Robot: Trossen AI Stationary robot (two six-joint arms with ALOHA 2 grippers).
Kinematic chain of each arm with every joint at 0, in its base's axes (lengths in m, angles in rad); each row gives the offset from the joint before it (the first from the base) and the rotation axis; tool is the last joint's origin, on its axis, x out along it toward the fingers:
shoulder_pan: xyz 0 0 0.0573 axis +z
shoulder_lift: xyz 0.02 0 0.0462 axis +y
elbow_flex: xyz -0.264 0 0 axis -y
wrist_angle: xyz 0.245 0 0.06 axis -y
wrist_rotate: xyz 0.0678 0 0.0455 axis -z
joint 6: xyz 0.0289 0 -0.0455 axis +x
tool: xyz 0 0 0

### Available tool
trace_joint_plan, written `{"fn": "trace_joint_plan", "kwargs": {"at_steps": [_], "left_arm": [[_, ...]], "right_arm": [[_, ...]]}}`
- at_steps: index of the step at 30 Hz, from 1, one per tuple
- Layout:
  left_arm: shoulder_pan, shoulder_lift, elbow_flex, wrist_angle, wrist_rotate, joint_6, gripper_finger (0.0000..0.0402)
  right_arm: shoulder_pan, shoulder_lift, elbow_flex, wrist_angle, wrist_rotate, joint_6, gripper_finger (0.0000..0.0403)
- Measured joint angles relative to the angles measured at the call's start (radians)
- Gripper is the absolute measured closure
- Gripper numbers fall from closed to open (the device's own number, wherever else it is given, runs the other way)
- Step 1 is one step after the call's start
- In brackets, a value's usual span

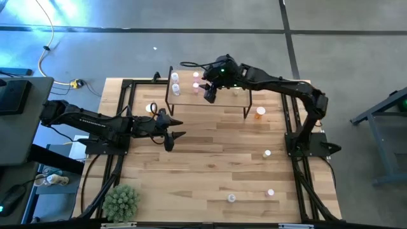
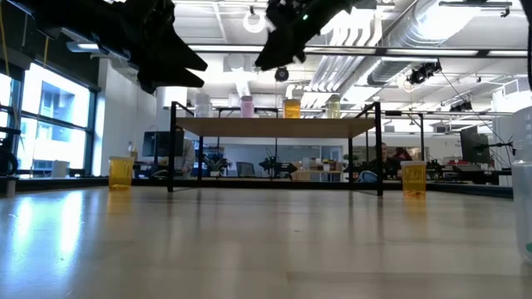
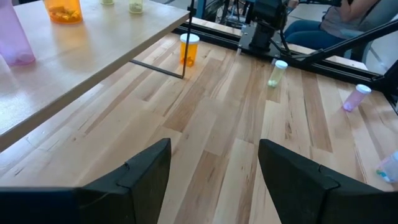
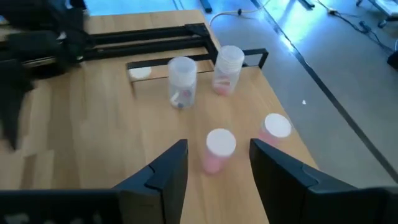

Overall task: Pick and place medicine bottles onto shelf by color
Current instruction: Put the right orange pill bottle on the shelf aligned with the other orange pill bottle

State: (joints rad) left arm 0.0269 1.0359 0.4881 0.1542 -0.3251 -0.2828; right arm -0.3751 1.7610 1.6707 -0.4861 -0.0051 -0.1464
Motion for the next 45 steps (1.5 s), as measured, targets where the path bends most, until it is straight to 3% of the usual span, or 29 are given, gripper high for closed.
{"fn": "trace_joint_plan", "kwargs": {"at_steps": [12, 24, 34, 45], "left_arm": [[-0.001, 0.000, 0.000, 0.000, 0.000, 0.006, 0.0170], [-0.001, 0.000, 0.000, -0.001, 0.000, -0.002, 0.0170], [-0.001, 0.000, 0.000, -0.001, 0.000, -0.002, 0.0170], [-0.001, 0.000, 0.000, -0.001, 0.000, -0.002, 0.0170]], "right_arm": [[0.017, -0.168, 0.000, -0.298, 0.033, 0.029, 0.0233], [0.017, -0.344, 0.000, -0.499, 0.263, 0.127, 0.0141], [0.016, -0.464, -0.001, -0.841, 0.268, 0.307, 0.0121], [0.016, -0.671, -0.365, -0.837, 0.268, 0.424, 0.0121]]}}
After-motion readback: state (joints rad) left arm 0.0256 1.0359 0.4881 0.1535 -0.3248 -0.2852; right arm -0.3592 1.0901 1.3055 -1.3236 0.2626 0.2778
